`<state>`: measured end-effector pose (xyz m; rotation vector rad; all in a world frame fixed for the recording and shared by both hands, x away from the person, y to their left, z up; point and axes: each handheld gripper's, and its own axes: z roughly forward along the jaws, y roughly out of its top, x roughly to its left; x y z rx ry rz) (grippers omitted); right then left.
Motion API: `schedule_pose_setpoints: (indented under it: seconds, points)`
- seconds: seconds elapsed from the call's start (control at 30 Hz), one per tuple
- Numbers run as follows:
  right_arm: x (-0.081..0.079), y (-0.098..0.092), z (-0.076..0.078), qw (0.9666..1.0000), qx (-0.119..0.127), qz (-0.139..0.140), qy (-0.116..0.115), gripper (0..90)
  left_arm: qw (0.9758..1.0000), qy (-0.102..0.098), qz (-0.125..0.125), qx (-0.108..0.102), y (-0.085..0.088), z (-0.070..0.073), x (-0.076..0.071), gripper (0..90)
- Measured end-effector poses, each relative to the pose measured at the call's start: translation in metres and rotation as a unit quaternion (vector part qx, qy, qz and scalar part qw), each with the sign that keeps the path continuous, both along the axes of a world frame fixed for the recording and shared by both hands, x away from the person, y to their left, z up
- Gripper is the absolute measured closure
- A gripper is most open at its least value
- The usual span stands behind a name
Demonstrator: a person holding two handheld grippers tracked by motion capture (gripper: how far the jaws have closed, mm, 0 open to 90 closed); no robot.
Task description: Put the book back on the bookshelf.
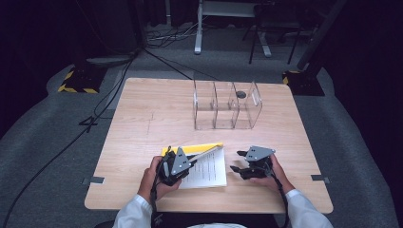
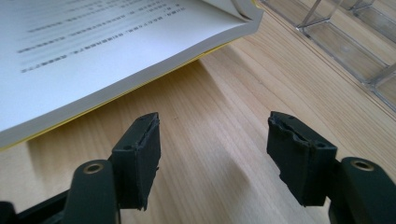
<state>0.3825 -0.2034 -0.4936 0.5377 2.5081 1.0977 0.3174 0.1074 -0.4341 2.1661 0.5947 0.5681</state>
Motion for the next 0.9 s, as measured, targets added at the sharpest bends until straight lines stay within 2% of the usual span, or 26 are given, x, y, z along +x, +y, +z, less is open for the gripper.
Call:
schedule_pose_setpoints:
  seconds: [0.13,0.17,0.23,0.27,0.37,0.43,0.5,0.53,0.6,0.7,0.73,0.77,0.8,0.83,0.87,0.9]
  points:
    - [0.007,0.01,-0.005,0.9996,0.021,0.003,0.019,36.2,1.0,-0.002,-0.002,0.004,-0.003,-0.001,-0.002,81.5]
    - [0.008,0.012,-0.006,0.9998,0.014,-0.001,0.017,36.2,1.0,-0.001,-0.001,0.003,-0.003,-0.001,-0.001,81.5]
    - [0.008,0.012,-0.006,0.9997,0.018,-0.001,0.016,36.4,1.0,-0.004,-0.002,0.006,-0.004,-0.001,-0.002,81.5]
    - [0.009,0.01,-0.005,0.9993,0.031,0.001,0.022,37.1,1.0,-0.004,-0.002,0.006,-0.004,-0.001,-0.002,81.4]
    - [0.01,0.008,-0.001,0.9991,0.033,-0.001,0.026,40.7,0.9999,-0.006,-0.003,0.008,-0.004,-0.001,-0.002,81.4]
    - [0.009,0.011,0.001,0.9993,-0.019,-0.029,-0.015,41.0,0.9999,-0.01,-0.006,0.009,-0.006,-0.001,-0.004,81.5]
    - [0.012,0.012,-0.002,0.9996,-0.018,-0.019,0.005,39.4,0.9999,-0.013,-0.009,0.005,-0.006,0.0,-0.005,81.6]
    - [0.014,0.012,-0.004,0.9997,-0.019,-0.017,0.004,39.1,0.9998,-0.017,-0.012,0.001,-0.006,0.0,-0.005,81.6]
    - [0.017,0.014,-0.006,0.9998,-0.002,-0.01,0.018,37.8,0.9997,-0.017,-0.018,-0.004,-0.006,0.001,-0.006,81.7]
    - [0.018,0.016,-0.006,0.9995,0.019,0.001,0.023,37.6,0.9993,-0.019,-0.033,-0.002,-0.008,-0.001,-0.007,81.3]
    - [0.017,0.015,-0.004,0.9995,0.029,0.001,0.012,38.7,0.9992,-0.013,-0.036,-0.008,-0.007,-0.002,-0.007,81.1]
    - [0.016,0.013,-0.002,0.9988,0.047,-0.001,0.01,41.5,0.9992,-0.013,-0.036,-0.008,-0.007,-0.002,-0.007,80.5]
    - [0.015,0.011,0.001,0.9976,0.068,-0.002,0.01,42.3,0.9989,0.001,-0.042,-0.021,-0.006,-0.005,-0.006,79.9]
    - [0.014,0.009,0.004,0.9962,0.087,-0.003,0.011,43.2,0.9987,0.009,-0.045,-0.023,-0.007,-0.006,-0.006,79.4]
    - [0.014,0.009,0.004,0.9962,0.087,-0.003,0.011,43.2,0.9987,0.009,-0.045,-0.023,-0.007,-0.006,-0.006,78.5]
    - [0.014,0.007,0.007,0.9949,0.1,-0.005,0.01,43.3,0.9981,0.028,-0.052,-0.017,-0.008,-0.009,-0.006,78.5]
